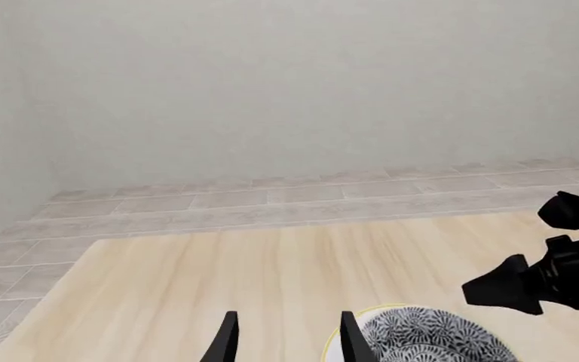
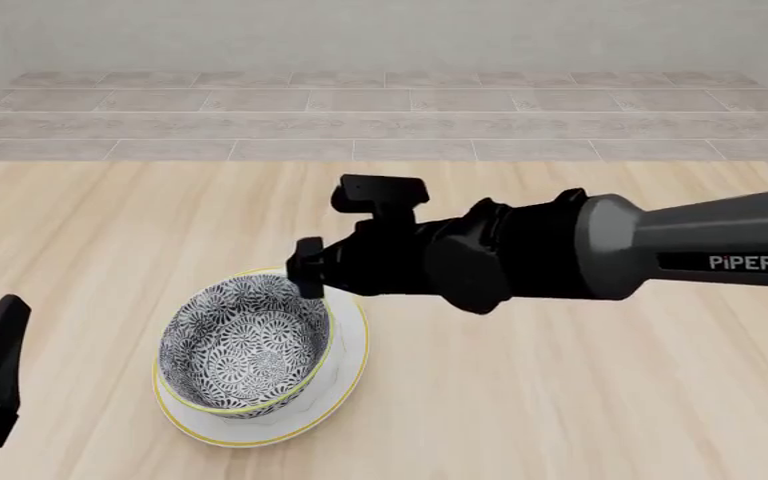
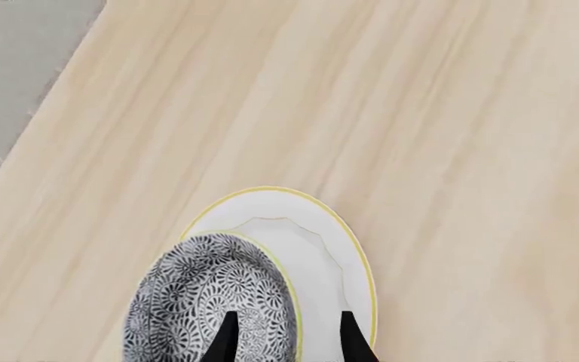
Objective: Put the bowl on the plate.
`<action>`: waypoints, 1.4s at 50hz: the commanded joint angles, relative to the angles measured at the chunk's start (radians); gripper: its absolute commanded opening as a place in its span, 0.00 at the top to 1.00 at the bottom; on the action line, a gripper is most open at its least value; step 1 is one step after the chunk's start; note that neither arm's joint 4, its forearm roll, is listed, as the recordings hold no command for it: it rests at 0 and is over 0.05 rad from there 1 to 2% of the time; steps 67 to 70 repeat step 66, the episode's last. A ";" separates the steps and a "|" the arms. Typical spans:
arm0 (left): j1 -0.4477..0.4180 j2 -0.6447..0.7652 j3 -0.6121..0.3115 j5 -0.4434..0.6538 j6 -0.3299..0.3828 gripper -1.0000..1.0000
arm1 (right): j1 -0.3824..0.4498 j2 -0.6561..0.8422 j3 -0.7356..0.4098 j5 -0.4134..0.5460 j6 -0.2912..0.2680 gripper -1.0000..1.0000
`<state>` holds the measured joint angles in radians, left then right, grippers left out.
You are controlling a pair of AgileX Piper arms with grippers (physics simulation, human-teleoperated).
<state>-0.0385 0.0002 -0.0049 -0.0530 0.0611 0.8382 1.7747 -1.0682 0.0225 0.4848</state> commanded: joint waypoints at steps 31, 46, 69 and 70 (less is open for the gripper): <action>-0.012 0.000 0.000 0.012 0.014 0.00 | 0.015 -0.119 0.140 -0.098 0.007 0.00; -0.013 0.000 0.000 0.014 0.021 0.00 | 0.007 -0.205 0.206 -0.120 -0.035 0.00; -0.005 0.000 0.000 0.013 0.026 0.00 | 0.011 -0.259 0.302 -0.192 -0.019 0.00; -0.005 0.000 0.000 0.013 0.026 0.00 | 0.011 -0.259 0.302 -0.192 -0.019 0.00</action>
